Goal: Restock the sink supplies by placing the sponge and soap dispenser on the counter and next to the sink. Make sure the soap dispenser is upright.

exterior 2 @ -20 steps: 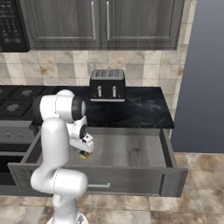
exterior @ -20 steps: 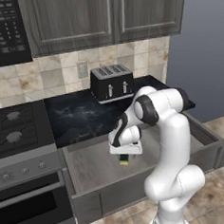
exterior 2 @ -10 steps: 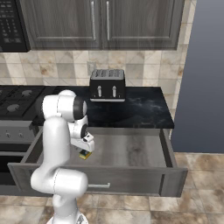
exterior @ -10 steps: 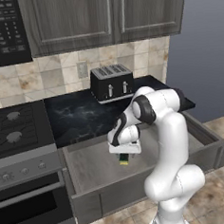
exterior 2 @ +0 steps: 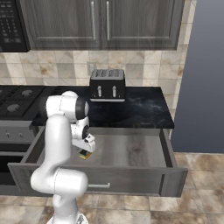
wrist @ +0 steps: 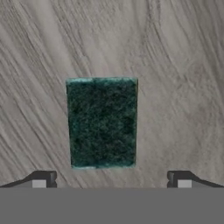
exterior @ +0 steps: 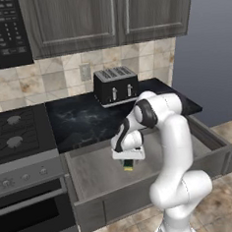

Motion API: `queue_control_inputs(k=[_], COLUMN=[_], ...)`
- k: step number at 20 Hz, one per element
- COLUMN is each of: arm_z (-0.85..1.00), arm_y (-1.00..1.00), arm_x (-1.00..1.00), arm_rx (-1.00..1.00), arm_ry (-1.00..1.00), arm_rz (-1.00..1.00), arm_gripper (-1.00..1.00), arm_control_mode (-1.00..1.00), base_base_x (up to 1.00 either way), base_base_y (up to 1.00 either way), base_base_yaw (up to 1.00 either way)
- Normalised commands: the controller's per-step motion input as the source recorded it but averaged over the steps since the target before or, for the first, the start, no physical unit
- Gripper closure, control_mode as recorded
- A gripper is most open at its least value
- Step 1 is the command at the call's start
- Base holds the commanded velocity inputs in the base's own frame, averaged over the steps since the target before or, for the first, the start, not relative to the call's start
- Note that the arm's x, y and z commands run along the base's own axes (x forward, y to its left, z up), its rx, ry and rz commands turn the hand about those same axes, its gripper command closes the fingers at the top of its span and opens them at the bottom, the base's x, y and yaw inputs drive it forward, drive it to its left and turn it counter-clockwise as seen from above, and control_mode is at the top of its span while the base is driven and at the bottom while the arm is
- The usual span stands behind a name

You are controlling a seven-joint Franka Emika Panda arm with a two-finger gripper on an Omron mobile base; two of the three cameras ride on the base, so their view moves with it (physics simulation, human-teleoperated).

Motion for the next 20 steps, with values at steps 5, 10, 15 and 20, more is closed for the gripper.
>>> queue_control_inputs(k=[5, 10, 15, 20], arm_z=[-0.18, -0.17, -0.15, -0.18], arm_y=[0.00, 0.00, 0.00, 0.00], arm_x=[0.12, 0.12, 0.07, 0.00], arm_rx=[0.00, 0.00, 0.00, 0.00], arm_ry=[0.00, 0.00, 0.00, 0.00], arm_rz=[0.00, 0.00, 0.00, 0.00], arm_gripper=[-1.00, -1.00, -1.00, -1.00], arm_control_mode=[-1.00, -1.00, -1.00, -1.00], base_base_x=[0.00, 0.00, 0.00, 0.00], base_base_y=[0.00, 0.00, 0.00, 0.00], base_base_yaw=[0.00, 0.00, 0.00, 0.00])
